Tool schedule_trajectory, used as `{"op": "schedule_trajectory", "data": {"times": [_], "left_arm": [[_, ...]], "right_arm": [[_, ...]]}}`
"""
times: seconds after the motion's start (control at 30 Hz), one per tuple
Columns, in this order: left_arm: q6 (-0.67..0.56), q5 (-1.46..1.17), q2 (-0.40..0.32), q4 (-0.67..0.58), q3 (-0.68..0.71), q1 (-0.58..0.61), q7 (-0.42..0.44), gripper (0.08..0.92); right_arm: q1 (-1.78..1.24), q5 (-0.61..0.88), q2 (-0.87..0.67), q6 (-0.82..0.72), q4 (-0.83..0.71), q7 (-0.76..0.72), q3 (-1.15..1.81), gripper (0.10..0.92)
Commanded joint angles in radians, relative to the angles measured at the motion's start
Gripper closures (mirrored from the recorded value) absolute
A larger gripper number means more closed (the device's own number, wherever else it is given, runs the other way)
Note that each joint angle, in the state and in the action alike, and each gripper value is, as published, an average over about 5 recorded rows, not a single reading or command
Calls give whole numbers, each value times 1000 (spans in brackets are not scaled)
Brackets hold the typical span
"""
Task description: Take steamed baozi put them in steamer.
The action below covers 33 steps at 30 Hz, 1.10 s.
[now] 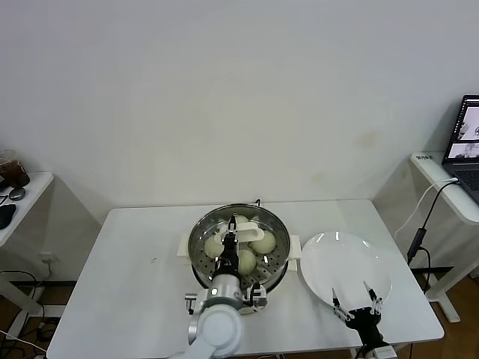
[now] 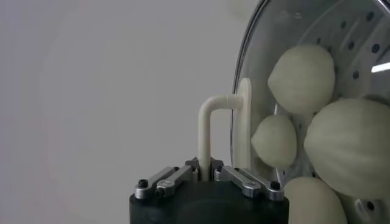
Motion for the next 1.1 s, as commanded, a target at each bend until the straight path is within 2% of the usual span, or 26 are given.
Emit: {"op": "schedule_trajectory", "data": {"times": [0.03, 0.17, 0.27, 0.37, 0.47, 0.6, 0.7, 0.87, 1.0, 1.1], "left_arm": [[4, -72, 3, -44, -2, 25, -51, 786], [-6, -145, 6, -116, -9, 83, -98, 660], [-23, -273, 20, -205, -21, 157, -192, 573], [-81, -536, 56, -314, -78, 265, -310, 487], [-274, -899, 77, -398, -221, 433, -389, 400], [-580, -1309, 56, -466, -465, 664, -495, 279], [-709, -1502, 43, -490, -620, 820, -542, 209], [-824, -1670, 46, -494, -747, 990, -541, 179], [-892, -1716, 34, -436, -743, 1053, -561, 177], [-966, -1737, 6, -351, -708, 1070, -543, 177]], "right_arm": [[-2, 2, -2, -1, 4, -1, -1, 203], [-6, 4, -7, -1, 6, -3, -4, 203], [-14, 9, -14, -2, 16, -5, -3, 203], [-23, 15, -22, -4, 28, -7, 0, 203], [-33, 24, -34, -4, 35, -9, 2, 203], [-50, 48, -62, 4, 46, -13, 3, 203], [-54, 66, -69, 5, 50, -22, -8, 203], [-77, 145, -102, -6, 62, -41, -80, 203], [-133, 214, -147, -13, 105, -44, -141, 203], [-173, 240, -168, -14, 135, -41, -173, 203]]}}
